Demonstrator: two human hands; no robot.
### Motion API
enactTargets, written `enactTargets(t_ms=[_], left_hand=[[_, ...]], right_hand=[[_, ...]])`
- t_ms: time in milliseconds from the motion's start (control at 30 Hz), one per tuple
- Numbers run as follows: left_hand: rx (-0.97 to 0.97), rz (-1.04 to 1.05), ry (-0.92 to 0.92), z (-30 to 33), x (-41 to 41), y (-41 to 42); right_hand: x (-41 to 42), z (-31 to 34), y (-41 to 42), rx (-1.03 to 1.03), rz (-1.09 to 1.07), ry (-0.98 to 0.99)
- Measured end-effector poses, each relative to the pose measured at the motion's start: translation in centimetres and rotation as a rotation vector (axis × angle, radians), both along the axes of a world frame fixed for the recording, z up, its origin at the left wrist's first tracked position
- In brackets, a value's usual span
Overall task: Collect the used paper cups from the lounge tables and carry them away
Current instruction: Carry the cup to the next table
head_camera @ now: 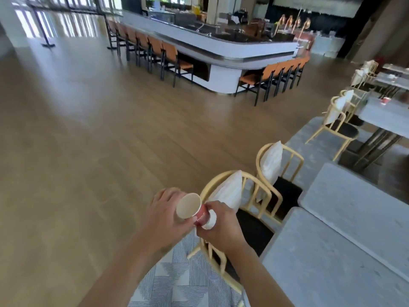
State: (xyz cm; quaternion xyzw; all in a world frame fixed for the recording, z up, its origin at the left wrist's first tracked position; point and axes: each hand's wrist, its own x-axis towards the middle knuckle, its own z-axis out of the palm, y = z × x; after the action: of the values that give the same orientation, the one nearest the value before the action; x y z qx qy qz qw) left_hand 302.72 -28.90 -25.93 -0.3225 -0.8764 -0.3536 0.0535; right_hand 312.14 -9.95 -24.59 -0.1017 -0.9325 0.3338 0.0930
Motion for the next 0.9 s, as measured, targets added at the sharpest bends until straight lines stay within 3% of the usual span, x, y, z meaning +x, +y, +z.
enactTargets(t_ms=[367,633,900], left_hand=[[-0.007,0.185,-0.139,1.4,-4.8,-11.1],[0.026,0.273,-0.194,0.3,-8.3,-15.1],[-0.027,0.323,-0.193,0.1,-17.7,-14.8]], right_hand=[[-9.8,0.8,-9.8,0.161,0.185,-0.100],[-16.1,-0.6,-13.6,0.152,0.292,-0.089],[-26.2,-2.3,-13.4,0.114,0.327,-0.064]])
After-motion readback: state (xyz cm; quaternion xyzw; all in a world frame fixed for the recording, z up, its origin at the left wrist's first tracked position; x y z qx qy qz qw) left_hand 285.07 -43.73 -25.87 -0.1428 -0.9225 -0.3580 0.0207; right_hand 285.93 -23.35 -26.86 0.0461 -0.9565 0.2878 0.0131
